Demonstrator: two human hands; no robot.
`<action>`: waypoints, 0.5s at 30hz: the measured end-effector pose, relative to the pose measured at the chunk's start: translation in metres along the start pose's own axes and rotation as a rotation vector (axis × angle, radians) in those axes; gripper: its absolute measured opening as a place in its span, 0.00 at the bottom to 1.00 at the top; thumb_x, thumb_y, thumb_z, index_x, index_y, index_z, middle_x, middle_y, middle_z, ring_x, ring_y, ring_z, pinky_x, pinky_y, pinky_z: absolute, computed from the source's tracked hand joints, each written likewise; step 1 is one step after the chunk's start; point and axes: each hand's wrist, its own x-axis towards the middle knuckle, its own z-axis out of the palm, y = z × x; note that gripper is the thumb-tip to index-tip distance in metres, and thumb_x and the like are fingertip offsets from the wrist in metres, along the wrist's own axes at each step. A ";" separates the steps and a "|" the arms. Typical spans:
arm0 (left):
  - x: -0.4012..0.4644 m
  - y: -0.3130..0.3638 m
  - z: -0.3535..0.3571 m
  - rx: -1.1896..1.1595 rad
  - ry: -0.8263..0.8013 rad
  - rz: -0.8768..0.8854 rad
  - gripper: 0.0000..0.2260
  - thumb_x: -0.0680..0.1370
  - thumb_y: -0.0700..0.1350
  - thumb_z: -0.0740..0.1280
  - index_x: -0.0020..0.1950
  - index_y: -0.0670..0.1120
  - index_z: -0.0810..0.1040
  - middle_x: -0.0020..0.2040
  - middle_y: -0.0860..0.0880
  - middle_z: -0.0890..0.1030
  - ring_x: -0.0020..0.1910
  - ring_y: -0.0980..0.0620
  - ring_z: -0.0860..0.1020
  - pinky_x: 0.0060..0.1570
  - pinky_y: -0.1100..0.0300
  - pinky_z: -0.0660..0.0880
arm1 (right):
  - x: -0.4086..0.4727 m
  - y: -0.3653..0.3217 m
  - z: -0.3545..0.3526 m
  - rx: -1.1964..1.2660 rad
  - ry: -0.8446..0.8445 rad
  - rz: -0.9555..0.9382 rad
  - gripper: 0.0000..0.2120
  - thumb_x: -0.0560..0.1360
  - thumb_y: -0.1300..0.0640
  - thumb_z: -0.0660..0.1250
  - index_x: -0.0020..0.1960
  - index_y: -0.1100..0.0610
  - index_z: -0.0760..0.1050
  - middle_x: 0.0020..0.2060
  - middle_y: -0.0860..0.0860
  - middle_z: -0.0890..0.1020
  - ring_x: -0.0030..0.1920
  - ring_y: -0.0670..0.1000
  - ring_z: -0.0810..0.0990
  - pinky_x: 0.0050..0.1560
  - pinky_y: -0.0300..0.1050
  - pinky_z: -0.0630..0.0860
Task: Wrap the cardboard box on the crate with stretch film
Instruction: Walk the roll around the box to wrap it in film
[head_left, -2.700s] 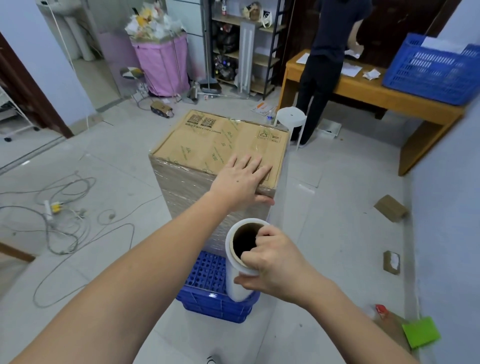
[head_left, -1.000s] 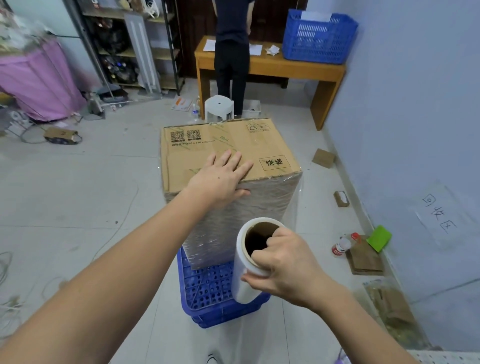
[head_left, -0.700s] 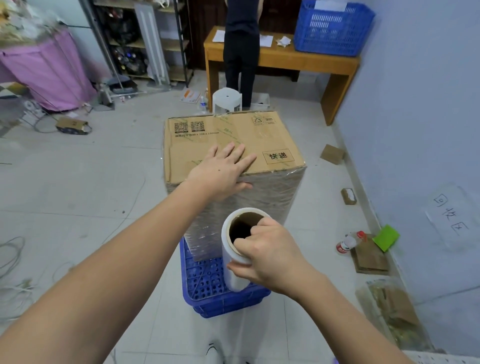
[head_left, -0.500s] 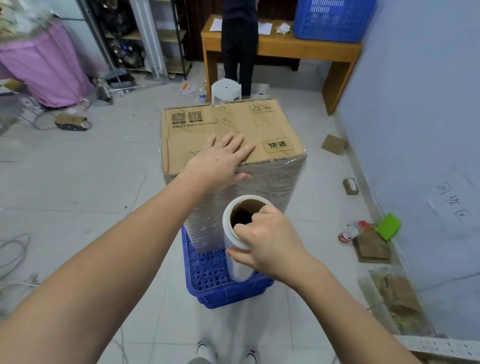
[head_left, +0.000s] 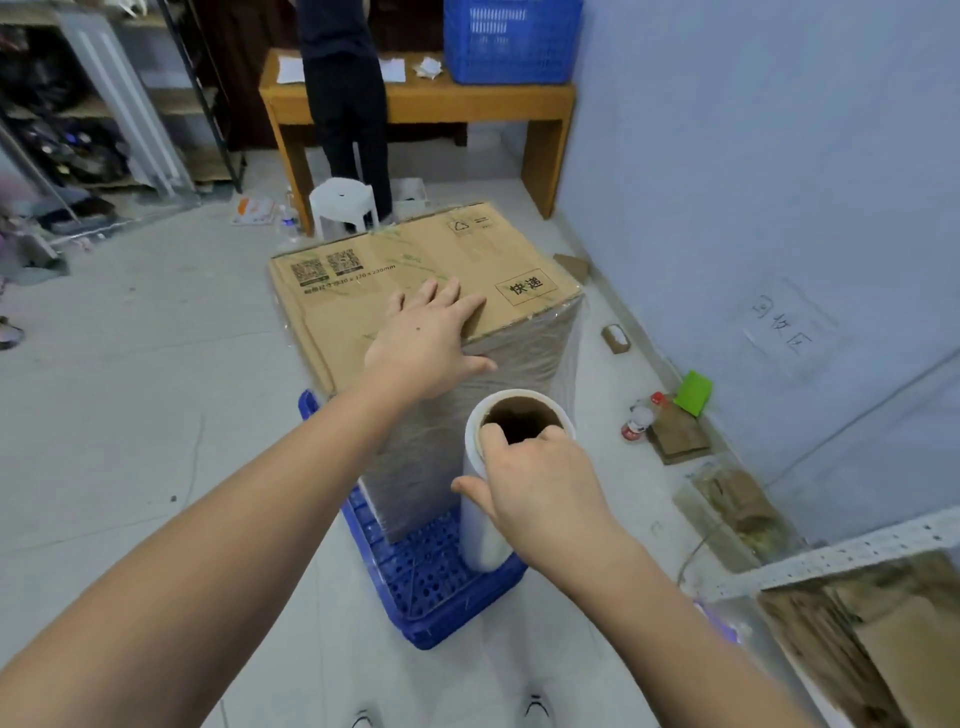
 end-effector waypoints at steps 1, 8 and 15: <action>0.001 -0.003 -0.001 -0.041 -0.007 0.015 0.39 0.75 0.70 0.67 0.82 0.58 0.58 0.83 0.48 0.58 0.82 0.44 0.54 0.78 0.37 0.51 | -0.001 -0.008 -0.003 0.039 -0.017 0.029 0.16 0.81 0.40 0.57 0.47 0.53 0.61 0.31 0.49 0.72 0.33 0.52 0.68 0.40 0.47 0.58; 0.004 -0.027 -0.019 -0.207 -0.111 0.185 0.33 0.77 0.62 0.70 0.80 0.56 0.65 0.83 0.43 0.58 0.82 0.40 0.52 0.78 0.39 0.47 | 0.018 -0.062 0.010 -0.011 0.025 0.278 0.16 0.73 0.42 0.64 0.37 0.53 0.65 0.26 0.50 0.71 0.31 0.54 0.69 0.41 0.49 0.72; -0.008 -0.081 -0.025 -0.137 -0.144 0.398 0.35 0.78 0.69 0.64 0.82 0.61 0.59 0.84 0.52 0.55 0.83 0.50 0.51 0.81 0.44 0.48 | 0.031 -0.082 0.006 -0.105 -0.080 0.346 0.29 0.75 0.27 0.53 0.43 0.52 0.73 0.36 0.49 0.79 0.42 0.53 0.75 0.45 0.47 0.66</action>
